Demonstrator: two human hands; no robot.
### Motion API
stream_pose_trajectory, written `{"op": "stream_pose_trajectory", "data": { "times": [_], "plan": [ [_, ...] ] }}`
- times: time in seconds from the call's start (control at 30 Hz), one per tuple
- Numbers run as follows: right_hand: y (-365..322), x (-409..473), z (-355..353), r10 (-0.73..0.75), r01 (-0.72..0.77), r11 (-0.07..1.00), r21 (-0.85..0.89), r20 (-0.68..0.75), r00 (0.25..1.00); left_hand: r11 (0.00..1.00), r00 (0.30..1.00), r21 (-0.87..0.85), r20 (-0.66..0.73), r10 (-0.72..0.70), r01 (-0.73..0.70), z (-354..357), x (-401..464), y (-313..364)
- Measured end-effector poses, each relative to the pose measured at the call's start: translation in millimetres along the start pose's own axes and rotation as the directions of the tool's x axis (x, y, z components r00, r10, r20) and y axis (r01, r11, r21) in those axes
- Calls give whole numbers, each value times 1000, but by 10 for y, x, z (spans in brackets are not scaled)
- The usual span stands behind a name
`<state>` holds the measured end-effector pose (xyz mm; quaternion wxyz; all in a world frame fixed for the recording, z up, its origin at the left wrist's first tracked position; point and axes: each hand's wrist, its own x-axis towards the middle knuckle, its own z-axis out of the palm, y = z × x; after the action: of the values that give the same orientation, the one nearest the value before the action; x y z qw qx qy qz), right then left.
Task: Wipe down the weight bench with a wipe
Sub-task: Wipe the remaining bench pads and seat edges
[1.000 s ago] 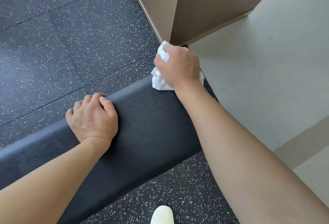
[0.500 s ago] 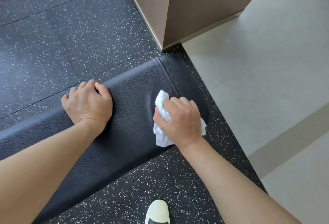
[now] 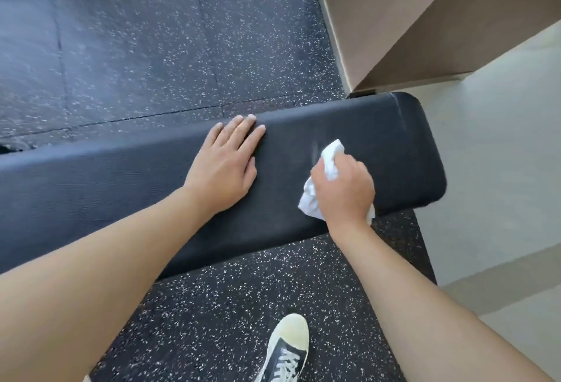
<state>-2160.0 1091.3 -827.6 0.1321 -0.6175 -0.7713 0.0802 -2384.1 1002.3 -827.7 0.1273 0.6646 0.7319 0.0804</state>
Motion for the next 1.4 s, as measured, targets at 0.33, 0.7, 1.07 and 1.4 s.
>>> {"op": "stream_pose_trajectory", "data": {
  "times": [0.33, 0.7, 1.07, 1.4],
  "plan": [
    [-2577, -1216, 628, -421, 422, 907, -13, 49, 906, 993, 993, 118, 113, -20, 6, -501, -2249, -1768],
    [-4202, -2081, 1042, -529, 524, 847, 90, 59, 846, 967, 968, 137, 102, -231, 217, -933, -3680, -3142],
    [-5658, -2858, 1303, -593, 539, 794, 281, 166, 788, 732, 730, -65, -56, -681, 678, -1252, -4684, -4441],
    [-5702, -2783, 1148, -852, 783, 514, 351, 102, 514, 471, 470, -396, -108, -876, 788, -1158, -4374, -4507]
  ]
}}
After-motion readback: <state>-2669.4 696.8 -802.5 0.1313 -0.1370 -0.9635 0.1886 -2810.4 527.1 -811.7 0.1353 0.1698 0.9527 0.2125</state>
